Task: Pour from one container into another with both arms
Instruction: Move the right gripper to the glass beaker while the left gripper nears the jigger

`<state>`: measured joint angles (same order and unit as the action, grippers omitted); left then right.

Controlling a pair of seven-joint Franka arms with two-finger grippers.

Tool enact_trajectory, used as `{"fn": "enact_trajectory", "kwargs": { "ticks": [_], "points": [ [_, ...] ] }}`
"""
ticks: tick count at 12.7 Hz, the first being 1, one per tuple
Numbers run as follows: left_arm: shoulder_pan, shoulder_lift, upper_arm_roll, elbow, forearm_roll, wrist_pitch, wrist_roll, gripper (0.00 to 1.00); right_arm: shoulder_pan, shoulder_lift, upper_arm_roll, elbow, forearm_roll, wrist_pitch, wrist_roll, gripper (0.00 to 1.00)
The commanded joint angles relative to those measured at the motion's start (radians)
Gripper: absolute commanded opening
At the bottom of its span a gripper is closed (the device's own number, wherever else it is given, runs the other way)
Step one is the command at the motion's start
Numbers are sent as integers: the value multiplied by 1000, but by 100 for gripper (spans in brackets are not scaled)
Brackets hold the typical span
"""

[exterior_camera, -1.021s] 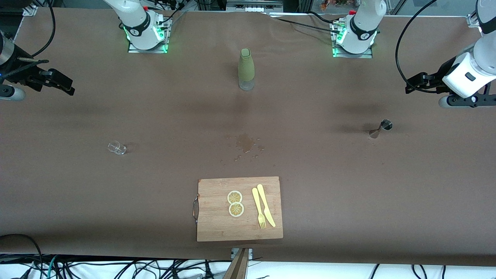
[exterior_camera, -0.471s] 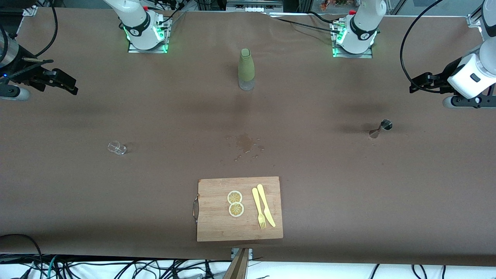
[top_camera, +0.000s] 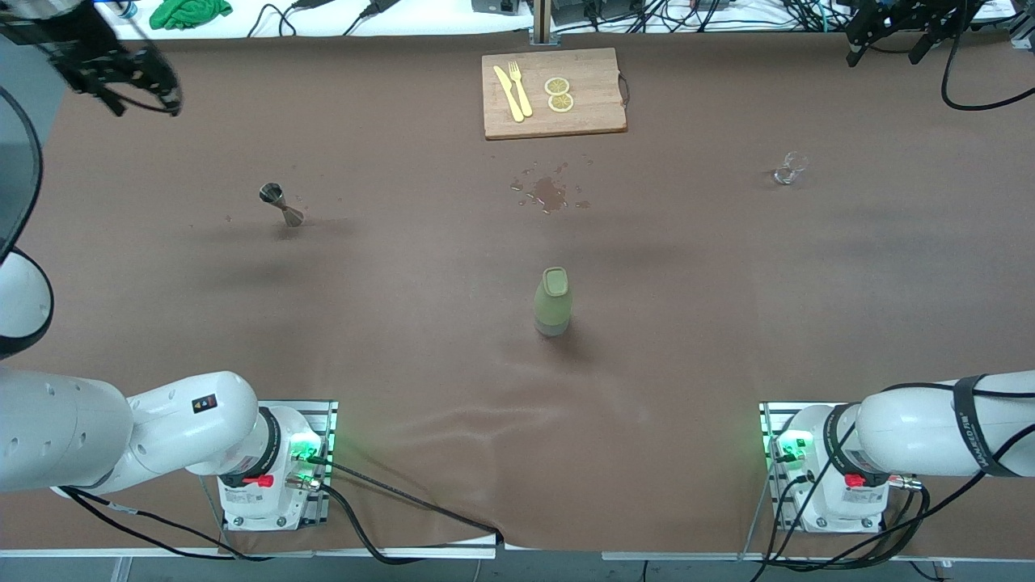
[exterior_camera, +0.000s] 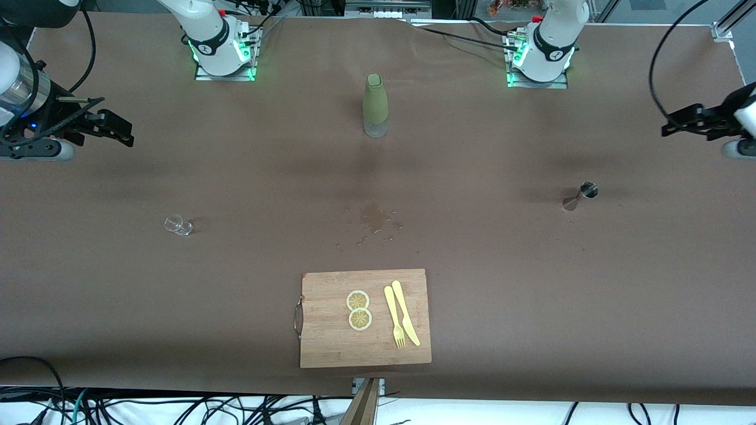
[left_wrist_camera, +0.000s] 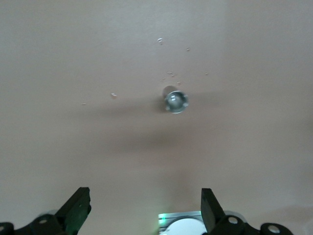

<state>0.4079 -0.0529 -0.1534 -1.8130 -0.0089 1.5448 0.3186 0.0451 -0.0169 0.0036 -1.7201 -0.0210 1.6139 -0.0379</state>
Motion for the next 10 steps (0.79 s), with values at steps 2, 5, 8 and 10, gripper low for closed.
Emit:
{"fn": "enact_trajectory", "kwargs": {
  "ticks": [2, 5, 8, 10],
  "points": [
    [98, 28, -9, 4, -13, 6, 176, 100, -33, 44, -10, 23, 7, -8, -319, 100],
    [207, 94, -9, 47, -14, 24, 426, 100, -76, 55, -13, 19, 15, 12, -592, 100],
    [236, 104, -6, 67, -19, -8, 500, 100, -119, 71, -13, 7, 25, 46, -747, 100],
    [270, 122, -8, 81, -60, -17, 626, 100, -151, 93, -11, 8, 71, 46, -833, 100]
  ]
}}
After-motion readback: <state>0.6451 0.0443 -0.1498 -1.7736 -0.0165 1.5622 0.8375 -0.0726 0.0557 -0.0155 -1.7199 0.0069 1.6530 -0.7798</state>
